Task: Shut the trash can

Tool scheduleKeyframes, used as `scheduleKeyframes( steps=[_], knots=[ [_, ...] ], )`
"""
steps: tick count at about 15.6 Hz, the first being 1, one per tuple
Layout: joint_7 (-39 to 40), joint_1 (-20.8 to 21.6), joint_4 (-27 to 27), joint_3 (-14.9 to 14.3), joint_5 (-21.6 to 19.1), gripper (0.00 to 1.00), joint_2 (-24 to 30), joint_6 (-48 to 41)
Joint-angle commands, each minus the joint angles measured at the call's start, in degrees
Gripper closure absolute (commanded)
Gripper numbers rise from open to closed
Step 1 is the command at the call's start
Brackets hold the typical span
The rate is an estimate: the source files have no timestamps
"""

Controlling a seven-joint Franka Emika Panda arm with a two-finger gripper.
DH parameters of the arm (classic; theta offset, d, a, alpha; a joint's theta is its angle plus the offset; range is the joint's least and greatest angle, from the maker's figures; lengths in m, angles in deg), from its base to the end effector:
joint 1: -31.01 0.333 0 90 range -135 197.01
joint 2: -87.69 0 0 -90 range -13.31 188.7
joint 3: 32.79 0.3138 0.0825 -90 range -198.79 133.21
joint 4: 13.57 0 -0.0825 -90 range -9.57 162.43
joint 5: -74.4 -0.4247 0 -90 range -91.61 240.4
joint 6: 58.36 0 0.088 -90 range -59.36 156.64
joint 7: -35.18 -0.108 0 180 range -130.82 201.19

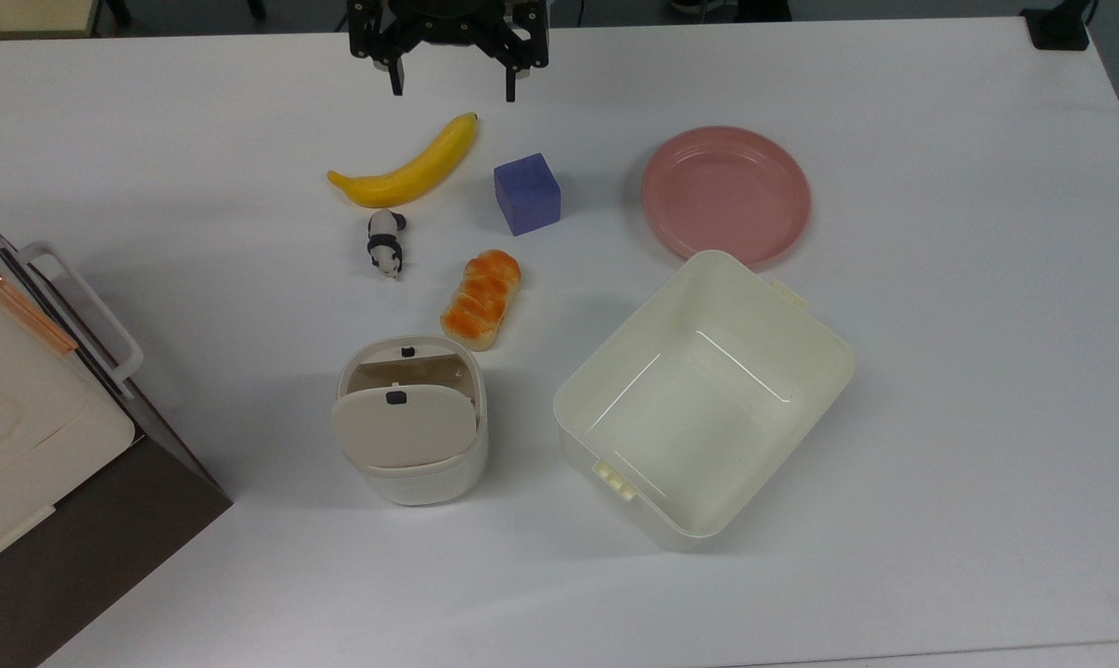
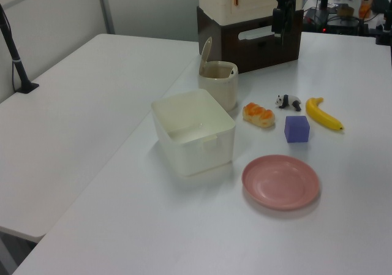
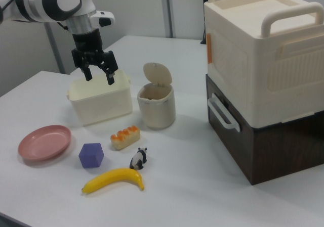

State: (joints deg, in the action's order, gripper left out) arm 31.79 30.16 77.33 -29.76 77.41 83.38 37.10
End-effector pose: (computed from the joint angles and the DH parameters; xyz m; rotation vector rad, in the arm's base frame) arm 0.6245 0.0175 0.5759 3.0934 -0.0254 0.0105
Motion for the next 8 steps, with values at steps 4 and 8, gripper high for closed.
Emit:
scheduleKeyframes(
  steps=[4, 8],
  knots=[
    [0.8, 0.5, 1.3, -0.5, -1.0, 0.00, 1.2, -0.1],
    [1.1, 0.5, 1.3, -0.5, -1.0, 0.00, 1.2, 0.1]
  ],
)
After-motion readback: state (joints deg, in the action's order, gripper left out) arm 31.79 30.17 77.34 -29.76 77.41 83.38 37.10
